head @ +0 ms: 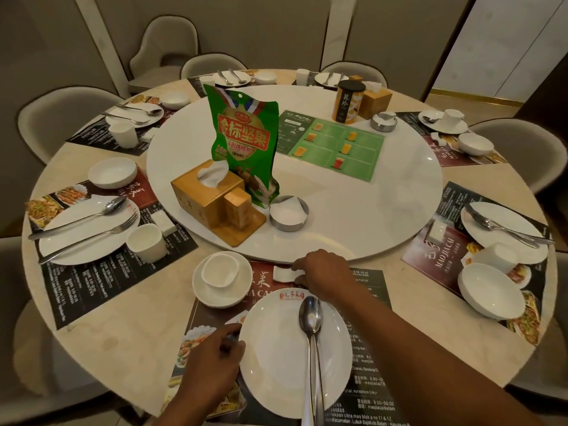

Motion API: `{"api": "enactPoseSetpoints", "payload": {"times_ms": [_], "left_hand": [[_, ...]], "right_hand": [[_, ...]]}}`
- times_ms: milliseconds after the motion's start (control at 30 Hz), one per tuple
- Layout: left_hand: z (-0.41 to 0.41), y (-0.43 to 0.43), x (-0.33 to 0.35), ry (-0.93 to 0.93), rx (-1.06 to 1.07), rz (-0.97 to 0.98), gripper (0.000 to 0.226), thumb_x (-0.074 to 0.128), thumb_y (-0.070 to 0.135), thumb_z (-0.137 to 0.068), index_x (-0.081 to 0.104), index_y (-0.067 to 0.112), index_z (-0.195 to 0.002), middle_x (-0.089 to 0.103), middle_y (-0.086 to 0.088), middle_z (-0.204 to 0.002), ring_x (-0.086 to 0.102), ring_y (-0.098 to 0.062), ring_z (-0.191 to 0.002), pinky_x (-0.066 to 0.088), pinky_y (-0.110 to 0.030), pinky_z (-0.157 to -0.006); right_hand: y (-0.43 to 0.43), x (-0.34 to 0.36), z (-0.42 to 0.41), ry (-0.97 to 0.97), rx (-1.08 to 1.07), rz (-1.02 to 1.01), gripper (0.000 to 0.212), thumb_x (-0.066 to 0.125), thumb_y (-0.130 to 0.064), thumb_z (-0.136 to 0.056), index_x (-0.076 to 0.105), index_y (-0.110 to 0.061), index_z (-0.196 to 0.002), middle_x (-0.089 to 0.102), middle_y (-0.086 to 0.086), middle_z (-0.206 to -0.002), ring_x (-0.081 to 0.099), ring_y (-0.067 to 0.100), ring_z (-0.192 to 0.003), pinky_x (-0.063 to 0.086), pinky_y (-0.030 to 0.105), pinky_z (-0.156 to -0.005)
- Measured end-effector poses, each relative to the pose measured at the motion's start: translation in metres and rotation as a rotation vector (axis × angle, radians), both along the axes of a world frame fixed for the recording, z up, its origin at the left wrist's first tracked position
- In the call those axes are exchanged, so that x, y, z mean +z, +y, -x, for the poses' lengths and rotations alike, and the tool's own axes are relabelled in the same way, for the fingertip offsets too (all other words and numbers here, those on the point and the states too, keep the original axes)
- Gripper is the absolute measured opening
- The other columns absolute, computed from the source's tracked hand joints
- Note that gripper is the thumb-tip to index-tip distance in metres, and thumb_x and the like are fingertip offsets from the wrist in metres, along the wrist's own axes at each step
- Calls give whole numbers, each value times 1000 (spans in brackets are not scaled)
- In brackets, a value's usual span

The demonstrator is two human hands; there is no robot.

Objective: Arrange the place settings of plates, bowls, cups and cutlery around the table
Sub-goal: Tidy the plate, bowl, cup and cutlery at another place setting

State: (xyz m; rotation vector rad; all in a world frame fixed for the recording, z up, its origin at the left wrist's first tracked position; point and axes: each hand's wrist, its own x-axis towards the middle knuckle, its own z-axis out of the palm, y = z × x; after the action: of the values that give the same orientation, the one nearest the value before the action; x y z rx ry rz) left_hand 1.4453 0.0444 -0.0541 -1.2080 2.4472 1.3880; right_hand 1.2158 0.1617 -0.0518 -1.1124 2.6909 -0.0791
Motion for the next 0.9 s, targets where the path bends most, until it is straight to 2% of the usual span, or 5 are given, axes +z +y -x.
{"api": "enactPoseSetpoints", "payload": {"times_ms": [267,367,533,700,900], "left_hand": [[-1,-1,-1,5,21,3,27,59,27,-94,57,44,-115,64,15,-91,59,-2,-81,51,-26,-81],[0,0,-2,27,50,54,25,60,27,-94,58,43,-113,69,7,-105,58,-11,-88,50,-34,-90],[3,6,4,105,118,215,29,65,18,-89,66,25,-118,71,-1,-105,61,-19,-92,50,-40,-91],[9,15,19,228,113,262,34,68,8,-85,65,23,-115,60,14,-89,57,-10,-76,45,-30,-77],[12,22,30,257,128,244,37,71,6,-83,65,21,-116,63,2,-95,60,-18,-80,54,-44,-84]], "right_hand": [[11,-4,1,-29,-29,-1,46,66,-41,-89,57,-34,-133,60,3,-120,55,25,-114,47,35,-85],[29,-5,7,-20,-63,-13,45,69,-37,-86,59,-34,-130,58,2,-116,56,24,-112,45,33,-79],[70,-7,16,-47,-165,0,43,68,-31,-87,59,-33,-129,59,-2,-124,56,24,-115,48,35,-83],[102,-10,21,-96,-328,126,42,71,-25,-84,62,-28,-125,64,0,-123,59,21,-109,50,33,-86],[110,-15,14,-195,-468,359,56,75,-20,-81,55,-29,-133,67,-6,-118,61,15,-103,50,29,-87]]}}
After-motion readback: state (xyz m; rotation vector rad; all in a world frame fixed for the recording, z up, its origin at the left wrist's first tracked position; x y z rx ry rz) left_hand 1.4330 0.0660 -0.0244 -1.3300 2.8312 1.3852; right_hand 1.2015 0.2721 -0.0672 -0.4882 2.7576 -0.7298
